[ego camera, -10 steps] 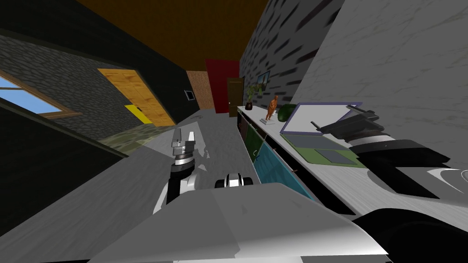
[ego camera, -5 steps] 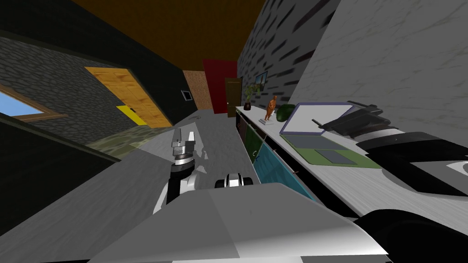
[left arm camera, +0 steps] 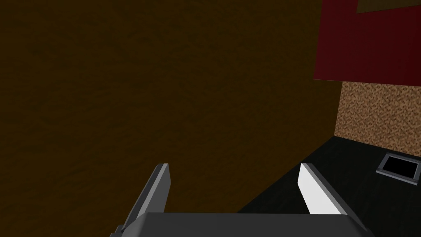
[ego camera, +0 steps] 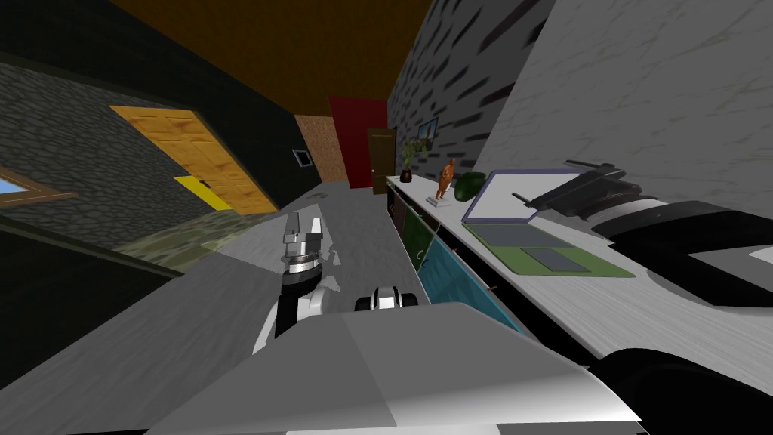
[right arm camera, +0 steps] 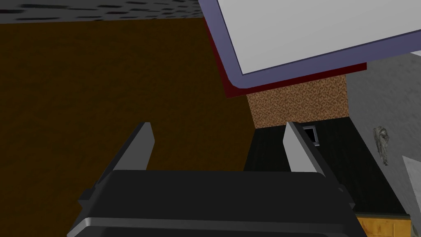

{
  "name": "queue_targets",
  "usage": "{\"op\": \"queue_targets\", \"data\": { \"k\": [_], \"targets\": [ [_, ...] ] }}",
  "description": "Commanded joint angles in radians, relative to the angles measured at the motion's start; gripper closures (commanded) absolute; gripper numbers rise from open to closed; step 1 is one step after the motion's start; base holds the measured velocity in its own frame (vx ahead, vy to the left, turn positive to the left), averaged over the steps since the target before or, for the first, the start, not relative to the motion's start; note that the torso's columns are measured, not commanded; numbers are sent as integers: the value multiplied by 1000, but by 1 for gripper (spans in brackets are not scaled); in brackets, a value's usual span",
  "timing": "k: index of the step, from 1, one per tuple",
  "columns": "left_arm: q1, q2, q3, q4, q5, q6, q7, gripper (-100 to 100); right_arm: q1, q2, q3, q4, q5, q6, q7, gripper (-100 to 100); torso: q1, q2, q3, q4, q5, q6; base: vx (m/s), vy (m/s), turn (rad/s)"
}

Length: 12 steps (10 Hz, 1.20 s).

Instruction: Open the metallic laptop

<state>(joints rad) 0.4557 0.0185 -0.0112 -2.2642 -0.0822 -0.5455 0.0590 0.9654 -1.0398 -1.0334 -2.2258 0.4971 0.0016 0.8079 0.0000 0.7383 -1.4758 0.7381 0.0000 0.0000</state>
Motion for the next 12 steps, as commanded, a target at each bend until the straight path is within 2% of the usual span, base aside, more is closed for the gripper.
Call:
{"op": "queue_targets", "data": {
  "k": [1, 7, 12],
  "targets": [
    [0, 0, 0, 0, 0, 0, 0, 0, 59, -78, -40, 15, -30, 24, -38, -100, 0, -1, 0, 0, 0, 0, 55, 12, -68],
    [0, 0, 0, 0, 0, 0, 0, 0, 190, -244, -126, 56, -100, 77, -126, -100, 0, 0, 0, 0, 0, 0, 48, 20, -66],
    [0, 0, 0, 0, 0, 0, 0, 0, 281, -359, -185, 87, -150, 113, -188, -100, 0, -1, 0, 0, 0, 0, 46, 16, -58]
  ]
}}
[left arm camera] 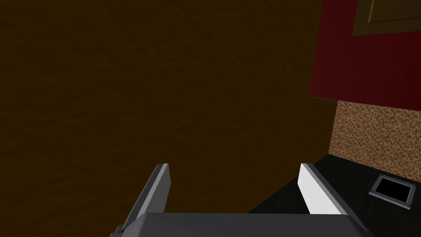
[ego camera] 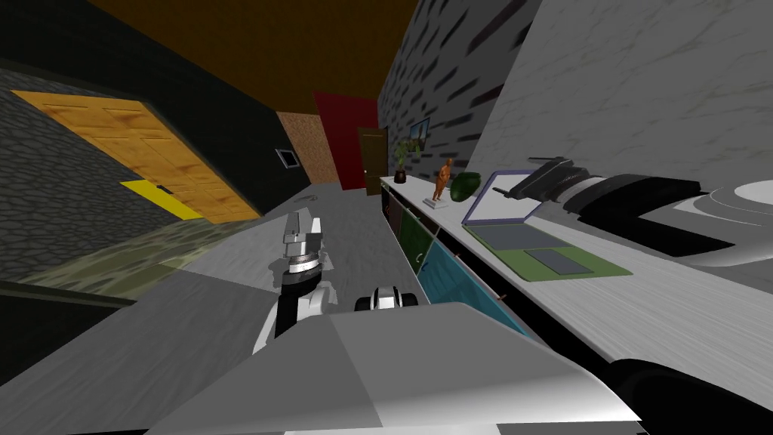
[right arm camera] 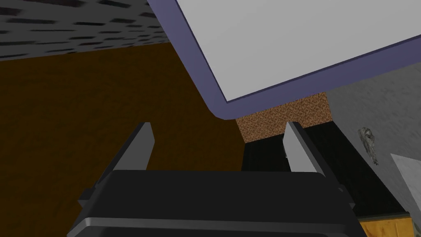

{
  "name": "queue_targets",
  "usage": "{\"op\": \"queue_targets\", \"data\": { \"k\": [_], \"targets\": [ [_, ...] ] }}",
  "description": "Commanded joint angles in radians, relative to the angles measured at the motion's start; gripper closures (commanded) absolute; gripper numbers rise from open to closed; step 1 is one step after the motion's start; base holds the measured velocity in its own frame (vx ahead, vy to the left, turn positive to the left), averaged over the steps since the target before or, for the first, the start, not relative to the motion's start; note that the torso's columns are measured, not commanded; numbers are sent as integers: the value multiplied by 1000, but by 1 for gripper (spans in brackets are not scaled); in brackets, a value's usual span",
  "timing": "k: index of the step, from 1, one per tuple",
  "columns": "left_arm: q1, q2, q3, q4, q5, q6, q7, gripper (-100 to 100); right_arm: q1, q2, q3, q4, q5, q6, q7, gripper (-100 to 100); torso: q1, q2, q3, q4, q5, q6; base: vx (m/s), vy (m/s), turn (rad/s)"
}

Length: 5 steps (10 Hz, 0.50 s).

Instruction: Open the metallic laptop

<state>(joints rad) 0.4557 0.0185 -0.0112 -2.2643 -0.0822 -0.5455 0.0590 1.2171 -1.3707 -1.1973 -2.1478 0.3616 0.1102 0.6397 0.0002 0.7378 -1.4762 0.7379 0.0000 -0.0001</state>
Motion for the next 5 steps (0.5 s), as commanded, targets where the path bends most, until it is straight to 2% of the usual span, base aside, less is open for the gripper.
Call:
{"op": "queue_targets", "data": {
  "k": [1, 5],
  "targets": [
    [0, 0, 0, 0, 0, 0, 0, 0, 44, -47, -31, 14, -23, 11, -29, -100, 0, 1, 1, 0, 0, 0, 33, 13, -42],
    [0, 0, 0, 0, 0, 0, 0, 0, 111, -132, -76, 30, -57, 37, -72, -100, 0, 0, 0, 0, 0, 0, 37, 18, -54]
  ]
}}
